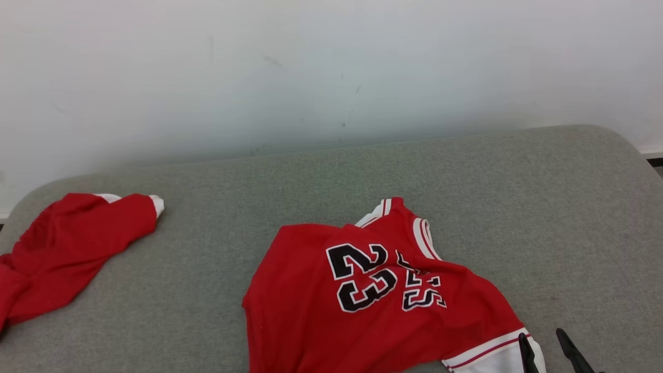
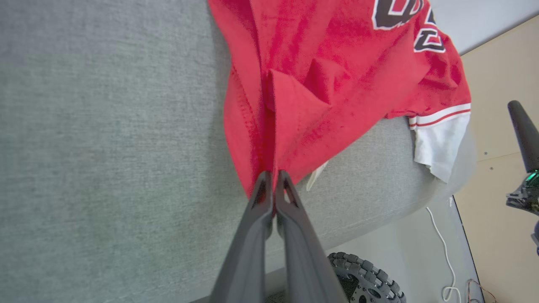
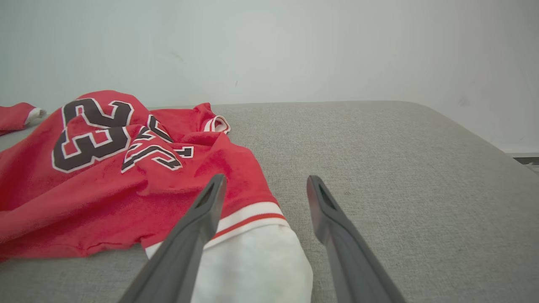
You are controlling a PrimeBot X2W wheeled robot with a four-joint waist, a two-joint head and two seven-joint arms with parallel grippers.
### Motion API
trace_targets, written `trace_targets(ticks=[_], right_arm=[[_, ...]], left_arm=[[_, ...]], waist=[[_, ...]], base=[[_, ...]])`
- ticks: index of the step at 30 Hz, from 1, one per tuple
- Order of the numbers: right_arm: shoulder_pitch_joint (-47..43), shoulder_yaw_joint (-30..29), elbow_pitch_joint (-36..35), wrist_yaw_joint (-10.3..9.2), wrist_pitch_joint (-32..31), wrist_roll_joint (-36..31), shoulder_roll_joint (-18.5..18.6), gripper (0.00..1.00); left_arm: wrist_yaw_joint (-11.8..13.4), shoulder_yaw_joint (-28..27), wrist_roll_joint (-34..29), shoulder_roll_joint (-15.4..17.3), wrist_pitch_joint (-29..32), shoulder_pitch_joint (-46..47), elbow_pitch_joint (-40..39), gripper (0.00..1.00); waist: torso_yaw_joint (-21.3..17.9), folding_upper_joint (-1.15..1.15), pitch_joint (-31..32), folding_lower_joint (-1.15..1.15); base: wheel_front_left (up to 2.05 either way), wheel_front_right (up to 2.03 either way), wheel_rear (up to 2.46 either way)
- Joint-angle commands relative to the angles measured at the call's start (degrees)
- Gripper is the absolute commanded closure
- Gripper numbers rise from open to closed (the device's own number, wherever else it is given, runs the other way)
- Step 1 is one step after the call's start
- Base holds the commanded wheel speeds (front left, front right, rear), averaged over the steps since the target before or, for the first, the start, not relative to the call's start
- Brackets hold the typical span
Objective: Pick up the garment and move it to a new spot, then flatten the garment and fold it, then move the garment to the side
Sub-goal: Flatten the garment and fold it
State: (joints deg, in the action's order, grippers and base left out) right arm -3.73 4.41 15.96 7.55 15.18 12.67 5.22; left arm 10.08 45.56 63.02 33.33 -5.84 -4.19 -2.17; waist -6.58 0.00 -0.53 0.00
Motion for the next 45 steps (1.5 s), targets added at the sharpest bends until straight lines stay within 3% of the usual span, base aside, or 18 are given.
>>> trace_targets(ticks=[1, 7, 8, 9, 10, 11, 17, 20, 23, 27, 34, 41, 45], right_arm=[[-0.7, 0.1, 0.2, -0.12, -0.1, -0.1, 0.1, 0.00], [-0.4, 0.5, 0.4, -0.13, -0.1, -0.2, 0.3, 0.00], [-0.3, 0.6, 0.5, -0.13, -0.1, -0.2, 0.4, 0.00], [-0.2, 0.7, 0.6, -0.13, -0.1, -0.2, 0.5, 0.00], [-0.1, 0.7, 0.6, -0.13, -0.1, -0.1, 0.6, 0.00], [-0.1, 0.7, 0.7, -0.12, -0.1, -0.1, 0.6, 0.00], [-0.5, 0.4, 0.7, -0.12, -0.1, 0.0, 0.7, 0.00], [-0.4, -0.3, -0.2, -0.12, -0.1, -0.5, 0.9, 0.00], [-0.3, -0.9, -1.0, -0.13, -0.1, -1.0, 1.2, 0.00], [-0.1, -2.8, -2.9, -0.12, -0.1, -1.7, 1.7, 0.00], [1.0, -6.2, -4.6, -0.12, -0.1, -3.9, 3.0, 0.00], [0.7, -4.6, -3.5, -0.13, -0.1, -6.1, 4.9, 0.00], [0.0, -4.0, -3.0, -0.13, -0.1, -6.4, 3.9, 0.00]], left_arm=[[0.3, 0.1, 0.2, 0.1, 0.0, -0.4, 1.5, 1.00], [-1.0, 0.0, 0.8, -1.3, 0.0, 0.9, 7.5, 1.00], [-1.2, 0.1, 0.3, -1.3, -0.1, 1.3, 8.5, 0.85], [-1.4, 0.2, 0.4, -1.6, -0.2, 1.4, 9.3, 0.63], [-1.7, 0.1, 0.7, -1.7, -0.4, 1.4, 9.9, 0.35], [-1.9, -0.4, 1.4, -1.9, -0.6, 1.3, 10.3, 0.00], [-1.2, -2.7, 2.0, 0.9, -2.2, -0.1, 8.4, 0.00], [1.2, -6.0, 1.1, 2.8, -5.8, -1.2, 4.8, 0.00], [2.2, -7.4, 0.2, 3.4, -7.1, -1.2, 2.8, 0.00], [3.6, -11.1, -2.6, 1.8, -8.9, -0.8, -0.2, 0.00], [3.5, -18.4, -14.0, -6.2, -9.3, -2.2, -0.5, 0.00], [-0.4, -28.2, -32.3, -15.6, -9.3, -4.5, 2.1, 0.00], [-3.7, -34.1, -40.6, -21.4, -9.3, -6.7, 3.2, 0.00]], waist=[[0.5, 0.00, 0.0, 0.00], [1.0, 0.00, 0.1, 0.00], [0.9, 0.00, 0.1, 0.00], [0.9, 0.00, 0.1, 0.00], [0.9, 0.00, 0.1, 0.00], [0.9, 0.00, 0.1, 0.00], [0.7, 0.00, 0.4, 0.00], [0.5, 0.00, 0.7, 0.00], [0.5, 0.00, 1.0, 0.00], [0.4, 0.00, 1.8, 0.00], [-0.3, 0.00, 2.6, 0.00], [-0.4, 0.00, 3.3, 0.00], [-0.1, 0.00, 3.6, 0.00]], base=[[0.00, 0.00, 0.00], [0.00, 0.00, 0.00], [0.00, 0.00, 0.00], [0.00, 0.00, 0.00], [0.00, 0.00, 0.00], [0.00, 0.00, 0.00], [0.00, 0.00, 0.00], [0.00, 0.00, 0.00], [0.00, 0.00, 0.00], [0.00, 0.00, 0.00], [0.00, 0.00, 0.00], [0.00, 0.00, 0.00], [0.00, 0.00, 0.00]])
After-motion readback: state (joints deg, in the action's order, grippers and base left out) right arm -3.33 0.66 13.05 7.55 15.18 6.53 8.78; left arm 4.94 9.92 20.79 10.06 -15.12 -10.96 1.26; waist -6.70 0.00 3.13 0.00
